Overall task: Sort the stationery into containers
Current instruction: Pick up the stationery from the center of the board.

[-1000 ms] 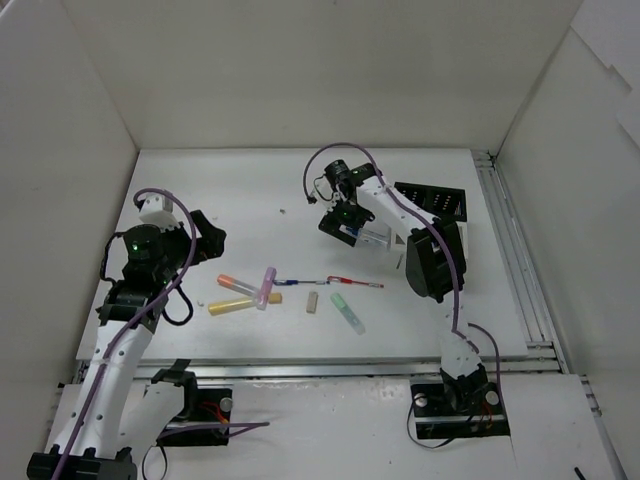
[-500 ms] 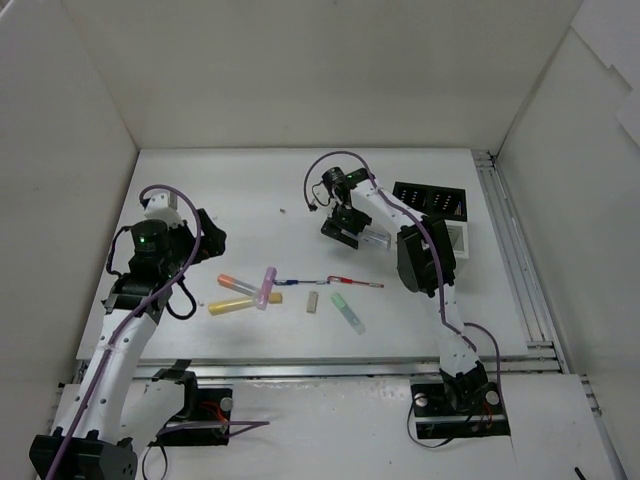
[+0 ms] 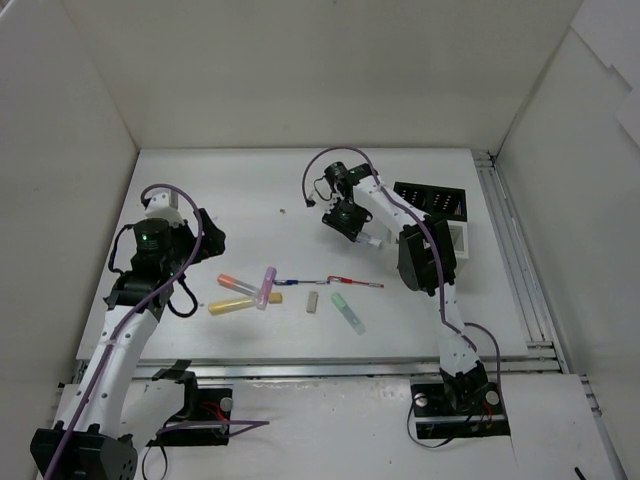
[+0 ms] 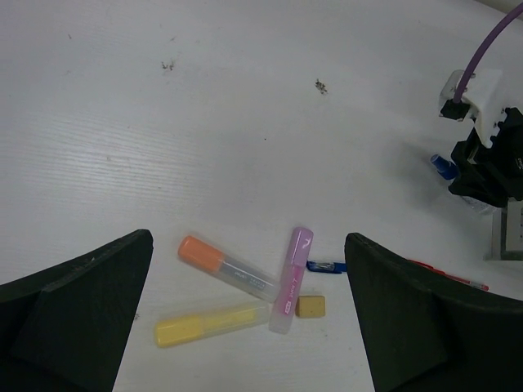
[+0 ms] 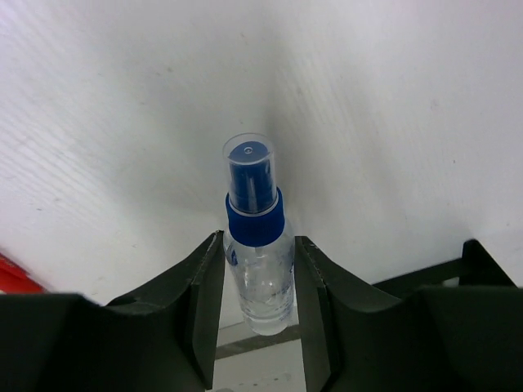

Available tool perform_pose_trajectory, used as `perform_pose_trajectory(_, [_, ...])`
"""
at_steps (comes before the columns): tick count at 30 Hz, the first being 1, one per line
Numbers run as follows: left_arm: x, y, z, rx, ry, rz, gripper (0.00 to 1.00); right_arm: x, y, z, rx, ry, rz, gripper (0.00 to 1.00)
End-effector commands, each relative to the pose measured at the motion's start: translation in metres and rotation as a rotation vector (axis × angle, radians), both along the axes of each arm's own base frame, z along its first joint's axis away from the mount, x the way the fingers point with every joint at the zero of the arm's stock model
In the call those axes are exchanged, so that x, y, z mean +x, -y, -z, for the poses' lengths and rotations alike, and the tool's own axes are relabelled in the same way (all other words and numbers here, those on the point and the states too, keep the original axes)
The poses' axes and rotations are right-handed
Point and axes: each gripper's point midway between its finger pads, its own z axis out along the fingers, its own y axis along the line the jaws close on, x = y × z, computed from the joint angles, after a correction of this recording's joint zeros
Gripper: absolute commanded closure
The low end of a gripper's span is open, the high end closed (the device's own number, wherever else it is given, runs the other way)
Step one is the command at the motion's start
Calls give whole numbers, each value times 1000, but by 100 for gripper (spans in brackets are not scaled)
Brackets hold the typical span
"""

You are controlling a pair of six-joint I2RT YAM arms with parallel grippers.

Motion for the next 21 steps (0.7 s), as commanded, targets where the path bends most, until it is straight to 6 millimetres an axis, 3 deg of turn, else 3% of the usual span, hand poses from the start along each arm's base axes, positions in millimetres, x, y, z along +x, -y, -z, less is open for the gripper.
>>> perform_pose_trajectory(1, [5,-5,-25,12,77,-14,0,-3,-25,-44,138,18,-60,93])
perform_pose_trajectory(3, [4,-5,-27,11,81,-20,0,0,-35,-68,203,56,-63,100])
perform_pose_trajectory(7, [1,-5,-33,10,99,-18,0,9,-66,-120,407,159,-46,100])
perform_pose_trajectory(8, [0,-5,-34,8,104,-15,0,9,-70,-147,457,216,-44,100])
perform_pose_trajectory(9, [-1,-5,-36,7,112,-15,0,7,-72,-151,495,223,-3,100])
perform_pose_trajectory(10, [-2,-5,-36,4,111,-16,0,19,-80,-170,561,303,-2,100])
perform_pose_trajectory(11, [-3,-5,-37,5,115,-16,0,17,-79,-199,613,366,6,100])
perform_pose_trajectory(12, [-4,-5,-39,4,120,-18,0,15,-77,-201,649,375,60,100])
perform_pose_trajectory(13, [-5,-5,-40,2,123,-18,0,19,-77,-238,722,480,60,100])
perform_pose_trajectory(14, [-5,-6,-41,1,125,-20,0,20,-74,-248,750,516,85,100])
perform_pose_trajectory(15, [-5,-6,-42,1,131,-20,0,20,-67,-244,779,518,162,100])
perform_pose_trajectory(16, [-6,-5,-43,-4,137,-17,0,29,-56,-284,839,663,216,100])
perform_pose_trajectory(17, [-6,-5,-42,-5,137,-16,0,31,-44,-270,834,680,290,100])
perform_pose_trajectory(18, [-6,-4,-43,-9,141,-12,0,48,-26,-294,902,808,404,100])
perform_pose_trajectory(19, [-5,-3,-42,-10,139,-9,0,47,-7,-317,961,883,465,100])
perform_pose_trajectory(20, [-5,-3,-42,-12,137,-11,0,46,4,-295,997,857,569,100])
perform_pose_trajectory(21, [-4,-2,-40,-13,131,-6,0,57,32,-309,1039,954,646,100])
